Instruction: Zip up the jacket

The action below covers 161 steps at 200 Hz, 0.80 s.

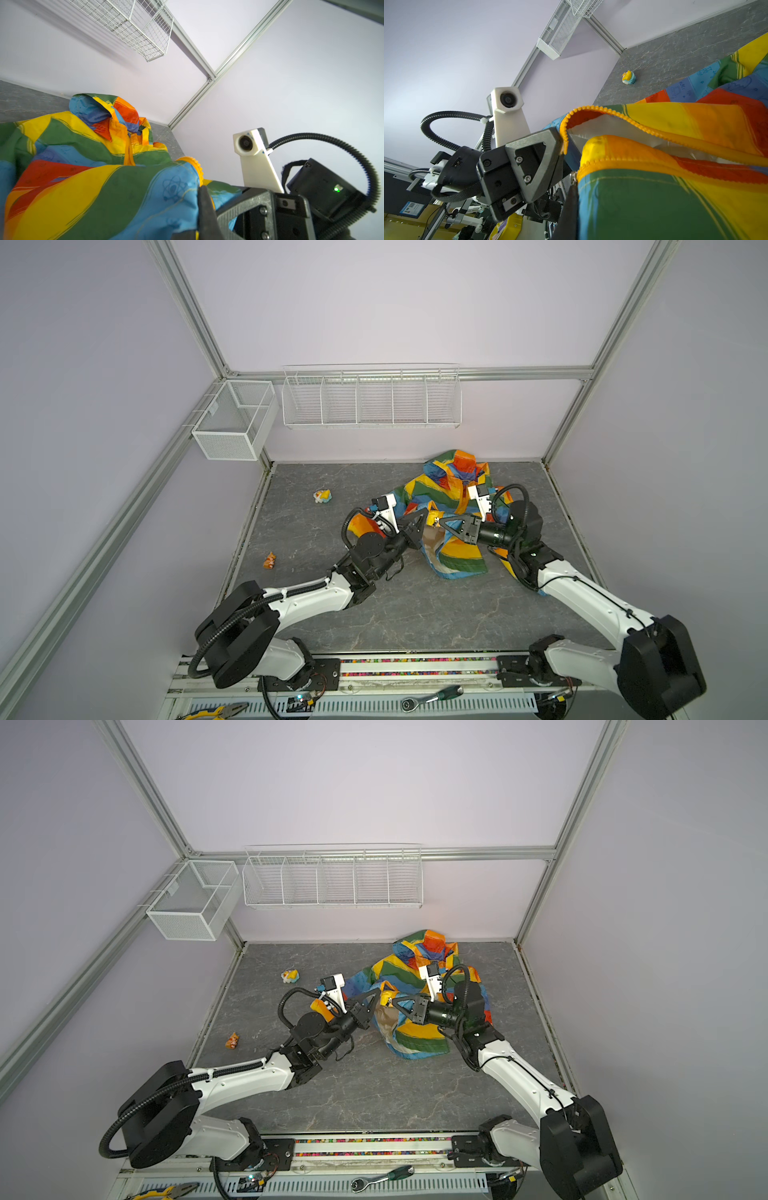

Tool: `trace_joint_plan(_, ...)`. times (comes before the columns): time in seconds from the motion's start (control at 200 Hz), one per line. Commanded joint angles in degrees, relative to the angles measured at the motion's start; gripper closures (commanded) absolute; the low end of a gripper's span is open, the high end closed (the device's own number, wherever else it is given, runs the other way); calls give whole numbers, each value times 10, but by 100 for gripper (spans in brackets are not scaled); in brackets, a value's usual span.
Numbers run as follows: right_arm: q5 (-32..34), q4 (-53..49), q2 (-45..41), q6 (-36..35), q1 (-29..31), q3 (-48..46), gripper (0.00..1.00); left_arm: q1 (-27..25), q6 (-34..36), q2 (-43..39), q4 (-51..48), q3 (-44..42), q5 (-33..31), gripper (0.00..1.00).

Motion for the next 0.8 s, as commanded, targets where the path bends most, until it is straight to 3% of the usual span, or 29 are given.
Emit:
trace_joint_plan(0.0, -15, 49, -10, 18, -3, -11, 94, 2, -30, 15, 84, 2, 6, 100)
trace_joint_plan(0.8, -26, 117, 0, 51, -2, -11, 94, 2, -78, 63, 165, 0, 34, 100)
